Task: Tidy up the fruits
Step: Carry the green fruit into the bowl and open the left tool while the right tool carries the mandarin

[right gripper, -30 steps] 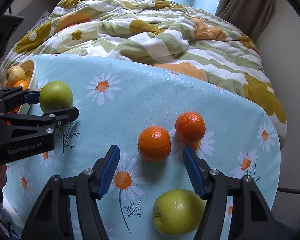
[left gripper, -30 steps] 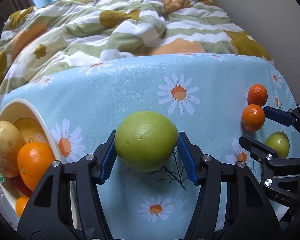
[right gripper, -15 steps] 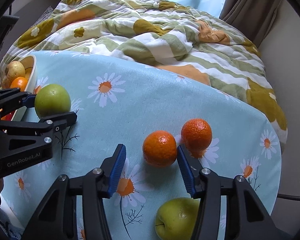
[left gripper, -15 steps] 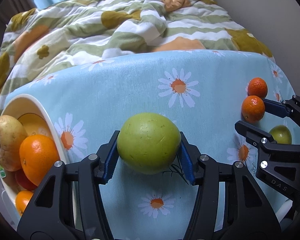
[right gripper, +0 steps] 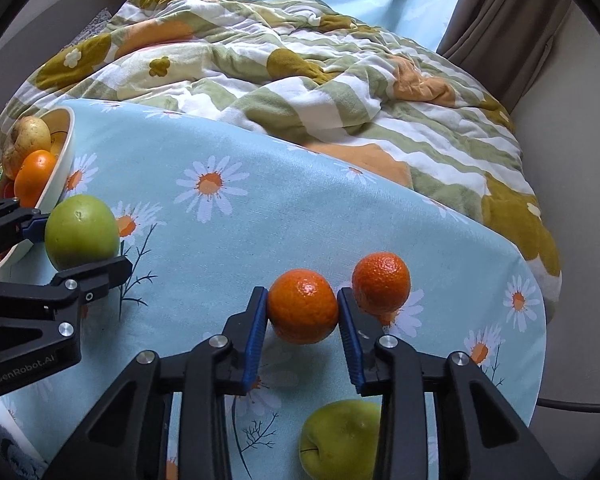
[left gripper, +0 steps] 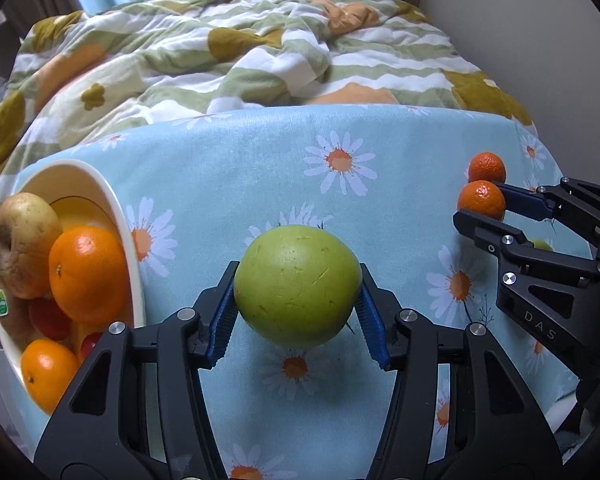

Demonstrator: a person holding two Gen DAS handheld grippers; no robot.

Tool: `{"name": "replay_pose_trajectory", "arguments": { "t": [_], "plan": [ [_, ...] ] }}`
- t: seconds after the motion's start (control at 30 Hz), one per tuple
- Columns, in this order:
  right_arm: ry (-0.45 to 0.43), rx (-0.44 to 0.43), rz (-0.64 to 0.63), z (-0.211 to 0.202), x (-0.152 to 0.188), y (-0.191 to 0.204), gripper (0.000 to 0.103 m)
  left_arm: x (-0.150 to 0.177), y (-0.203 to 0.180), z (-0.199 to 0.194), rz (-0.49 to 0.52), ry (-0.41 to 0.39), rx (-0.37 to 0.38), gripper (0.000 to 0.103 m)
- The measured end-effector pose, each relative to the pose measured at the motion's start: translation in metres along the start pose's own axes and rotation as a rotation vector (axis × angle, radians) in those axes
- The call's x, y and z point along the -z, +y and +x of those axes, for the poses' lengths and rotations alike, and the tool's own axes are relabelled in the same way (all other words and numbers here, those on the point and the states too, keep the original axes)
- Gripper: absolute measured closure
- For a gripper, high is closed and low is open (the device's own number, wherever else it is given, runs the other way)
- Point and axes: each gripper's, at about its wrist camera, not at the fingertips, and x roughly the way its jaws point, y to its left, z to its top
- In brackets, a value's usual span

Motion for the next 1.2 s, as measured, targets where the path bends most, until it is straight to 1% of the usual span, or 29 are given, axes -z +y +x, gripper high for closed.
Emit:
{"name": "replay_pose_trajectory", "arguments": {
  "t": [0.2, 0.33, 0.47, 0.6, 0.73, 0.93, 1.2],
  "plan": [
    [-0.040, -0.026, -0.025, -0.020, -0.002, 0.008, 0.071, 0.005, 0.003, -0.028, -0.034, -0.046, -0.011, 0.043],
    [-0.086, -0.047, -0.045, -0.041, -0.005, 0.017, 0.071, 0.012, 0.010, -0.053, -0.071, -0.087, -0.016, 0.043],
    [-0.122, -0.072, -0.069, -0.062, -0.006, 0.031, 0.071, 0.019, 0.022, -0.080, -0.095, -0.134, -0.024, 0.043],
    [-0.151, -0.079, -0.060, -0.080, -0.008, 0.047, 0.071, 0.025, 0.039, -0.104, -0.099, -0.165, -0.018, 0.043],
    [-0.171, -0.092, -0.039, -0.094, -0.013, 0.066, 0.071, 0.031, 0.058, -0.121, -0.068, -0.191, -0.022, 0.043],
    [-0.186, -0.149, 0.008, -0.105, -0.022, 0.098, 0.071, 0.039, 0.095, -0.139, -0.058, -0.217, -0.023, 0.043],
    [-0.192, -0.185, 0.062, -0.104, -0.034, 0.141, 0.071, 0.048, 0.153, -0.139, -0.032, -0.201, -0.043, 0.043]
  ]
}}
